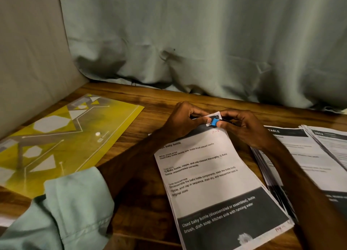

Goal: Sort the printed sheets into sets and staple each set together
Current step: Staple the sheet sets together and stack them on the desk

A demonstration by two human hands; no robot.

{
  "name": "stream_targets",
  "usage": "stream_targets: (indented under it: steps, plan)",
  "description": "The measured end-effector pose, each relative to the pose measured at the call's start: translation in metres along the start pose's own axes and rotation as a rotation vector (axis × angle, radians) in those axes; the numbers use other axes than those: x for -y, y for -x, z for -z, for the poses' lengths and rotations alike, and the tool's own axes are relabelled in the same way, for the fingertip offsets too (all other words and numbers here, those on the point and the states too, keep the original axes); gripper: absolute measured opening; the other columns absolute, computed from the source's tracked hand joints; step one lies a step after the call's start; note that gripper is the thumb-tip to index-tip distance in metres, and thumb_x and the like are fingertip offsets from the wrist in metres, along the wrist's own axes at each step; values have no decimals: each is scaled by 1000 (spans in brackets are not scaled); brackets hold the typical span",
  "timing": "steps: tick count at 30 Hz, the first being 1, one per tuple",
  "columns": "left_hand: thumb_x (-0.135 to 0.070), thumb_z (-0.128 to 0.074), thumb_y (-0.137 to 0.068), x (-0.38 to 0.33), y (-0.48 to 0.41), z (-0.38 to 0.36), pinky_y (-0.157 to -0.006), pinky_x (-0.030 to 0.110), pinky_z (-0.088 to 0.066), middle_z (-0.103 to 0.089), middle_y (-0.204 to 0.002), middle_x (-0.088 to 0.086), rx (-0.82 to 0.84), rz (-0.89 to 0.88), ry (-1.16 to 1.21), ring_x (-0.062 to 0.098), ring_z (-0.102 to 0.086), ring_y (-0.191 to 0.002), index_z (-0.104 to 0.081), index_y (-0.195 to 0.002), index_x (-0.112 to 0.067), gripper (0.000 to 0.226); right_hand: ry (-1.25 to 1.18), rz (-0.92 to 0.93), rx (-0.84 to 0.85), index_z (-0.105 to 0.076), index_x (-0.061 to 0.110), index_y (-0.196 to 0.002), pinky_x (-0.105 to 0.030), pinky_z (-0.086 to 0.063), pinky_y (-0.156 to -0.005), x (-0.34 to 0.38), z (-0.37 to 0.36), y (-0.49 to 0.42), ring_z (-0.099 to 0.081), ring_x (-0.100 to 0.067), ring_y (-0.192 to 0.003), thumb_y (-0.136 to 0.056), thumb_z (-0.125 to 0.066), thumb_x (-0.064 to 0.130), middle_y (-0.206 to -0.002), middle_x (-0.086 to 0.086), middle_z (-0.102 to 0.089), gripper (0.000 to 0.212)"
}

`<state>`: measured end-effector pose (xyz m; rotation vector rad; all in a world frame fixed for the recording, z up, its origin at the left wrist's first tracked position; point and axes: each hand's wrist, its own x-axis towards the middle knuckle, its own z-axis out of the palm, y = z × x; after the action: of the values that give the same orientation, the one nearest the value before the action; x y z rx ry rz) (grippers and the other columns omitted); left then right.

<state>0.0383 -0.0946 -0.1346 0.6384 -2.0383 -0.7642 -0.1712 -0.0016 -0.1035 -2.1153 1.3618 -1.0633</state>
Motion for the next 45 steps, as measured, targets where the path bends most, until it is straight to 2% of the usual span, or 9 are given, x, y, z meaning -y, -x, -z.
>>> stream_targets:
  steps: [8, 17, 22, 24, 28, 32, 39, 43, 45]
  plan:
    - [-15, -78, -89, -1, 0, 1, -75, 53, -61, -80, -97, 3, 13, 19, 16, 23, -77, -83, -79, -109, -11, 20, 48, 2, -13, -69, 41, -113, -21, -55, -86, -5, -4, -2, -69, -7, -102, -89, -65, 39, -107, 22, -74, 24]
    - [-23, -72, -95, 5, -1, 3, -77, 50, -59, -80, -96, -2, 38, 2, 16, 19, -76, -88, -81, -106, -14, 17, 3, -15, -53, -68, 42, -108, -15, -53, -83, -8, -12, -3, -70, -3, -97, -96, -68, 19, -101, 26, -74, 26]
    - [-26, -66, -100, -10, 2, 4, -95, 33, -57, -78, -111, -4, 107, 51, 101, 7, -72, -103, -76, -119, -13, 24, -23, -24, -83, -72, 32, -115, -24, -55, -92, -8, -14, -4, -71, -6, -101, -96, -69, 18, -107, 19, -76, 24]
    - [-31, -71, -97, -15, 3, 5, -98, 38, -57, -77, -113, -6, 177, 94, 159, 9, -72, -106, -73, -124, -17, 31, -35, -13, -90, -74, 25, -118, -23, -55, -92, -7, -15, -4, -71, -5, -102, -96, -70, 18, -108, 15, -77, 23]
    - [-37, -73, -95, -17, 2, 10, -94, 48, -58, -77, -114, -6, 263, 89, 112, 14, -74, -104, -71, -128, -22, 37, -2, -36, -100, -75, 23, -120, -24, -57, -87, -5, -16, -3, -72, -4, -99, -93, -70, 32, -107, 14, -77, 29]
    - [-29, -71, -97, -14, 1, 18, -91, 50, -59, -75, -119, 0, 324, 69, 98, 17, -74, -105, -65, -137, -14, 43, 51, -51, -128, -74, 22, -120, -24, -56, -86, -9, -17, -4, -70, 0, -97, -95, -71, 24, -105, 15, -76, 26]
    - [-26, -78, -91, -8, 0, 18, -88, 56, -60, -77, -114, 3, 245, 108, 132, 23, -76, -100, -71, -129, -12, 41, 12, -51, -161, -73, 28, -117, -15, -54, -83, -2, -20, -1, -71, 1, -98, -96, -71, 20, -106, 19, -76, 23]
    - [-26, -80, -89, -10, -1, 21, -84, 52, -62, -79, -106, 2, 231, 126, 128, 21, -77, -93, -74, -122, -11, 36, 32, -42, -204, -71, 35, -114, -18, -55, -88, 0, -23, 0, -70, 1, -100, -97, -70, 20, -105, 24, -74, 24]
    - [-28, -80, -89, -12, -2, 25, -76, 42, -64, -80, -99, 0, 263, 157, 68, 18, -77, -86, -75, -119, -13, 34, 48, -51, -230, -70, 35, -112, -20, -55, -89, -1, -24, 0, -69, 2, -100, -97, -69, 20, -104, 24, -73, 21]
